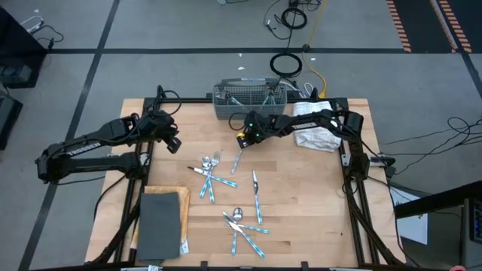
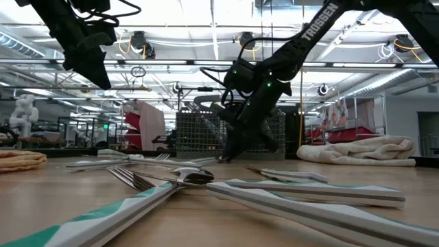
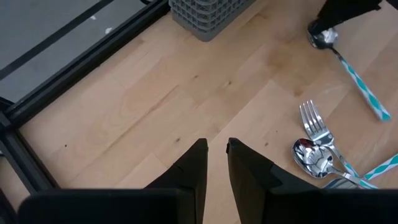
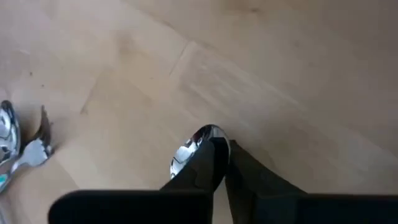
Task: Sort silverware
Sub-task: Put the top blue spoon into the gray silverware rack
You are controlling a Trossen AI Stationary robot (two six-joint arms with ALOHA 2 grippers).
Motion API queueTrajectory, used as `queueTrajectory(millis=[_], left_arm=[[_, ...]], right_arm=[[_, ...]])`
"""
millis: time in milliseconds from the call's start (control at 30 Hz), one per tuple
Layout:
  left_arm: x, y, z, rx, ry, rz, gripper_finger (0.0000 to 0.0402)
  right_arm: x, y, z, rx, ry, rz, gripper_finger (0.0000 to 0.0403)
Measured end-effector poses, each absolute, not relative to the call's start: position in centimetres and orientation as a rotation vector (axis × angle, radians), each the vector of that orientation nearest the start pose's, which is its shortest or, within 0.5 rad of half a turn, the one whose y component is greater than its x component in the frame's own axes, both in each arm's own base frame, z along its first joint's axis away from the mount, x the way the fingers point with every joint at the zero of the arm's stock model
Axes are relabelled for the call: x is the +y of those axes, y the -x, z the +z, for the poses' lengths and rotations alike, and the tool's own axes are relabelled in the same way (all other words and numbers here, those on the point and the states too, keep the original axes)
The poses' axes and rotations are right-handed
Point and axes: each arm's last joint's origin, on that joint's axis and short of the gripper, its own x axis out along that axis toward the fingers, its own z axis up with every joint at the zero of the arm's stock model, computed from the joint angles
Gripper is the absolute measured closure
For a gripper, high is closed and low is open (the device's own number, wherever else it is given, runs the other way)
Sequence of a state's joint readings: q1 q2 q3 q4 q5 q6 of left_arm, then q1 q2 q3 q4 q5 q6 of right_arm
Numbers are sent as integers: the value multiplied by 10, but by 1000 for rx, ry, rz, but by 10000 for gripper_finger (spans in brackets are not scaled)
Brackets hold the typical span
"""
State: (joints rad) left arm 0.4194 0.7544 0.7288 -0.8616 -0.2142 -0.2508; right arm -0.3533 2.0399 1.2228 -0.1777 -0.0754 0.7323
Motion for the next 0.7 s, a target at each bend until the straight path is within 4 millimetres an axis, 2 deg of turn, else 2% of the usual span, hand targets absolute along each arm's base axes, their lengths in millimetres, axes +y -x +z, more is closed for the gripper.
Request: queueTrajectory(millis=[167,267,500,633,700], left_arm=[[60,-121,264,819,320,702,332],[60,-120,263,820,320,702,332],[60,-120,263,820,321,703,332],[61,-120,264,819,322,704,332],[60,-121,264,819,322,703,332]], right_arm=[[-135,-379,125,840,-895,-587,400],[-129,-377,141,816,-879,-576,402],[-118,-364,222,564,-741,-638,402],[-111,-339,280,392,-610,-723,402],[-110,-321,301,351,-522,-829,402]])
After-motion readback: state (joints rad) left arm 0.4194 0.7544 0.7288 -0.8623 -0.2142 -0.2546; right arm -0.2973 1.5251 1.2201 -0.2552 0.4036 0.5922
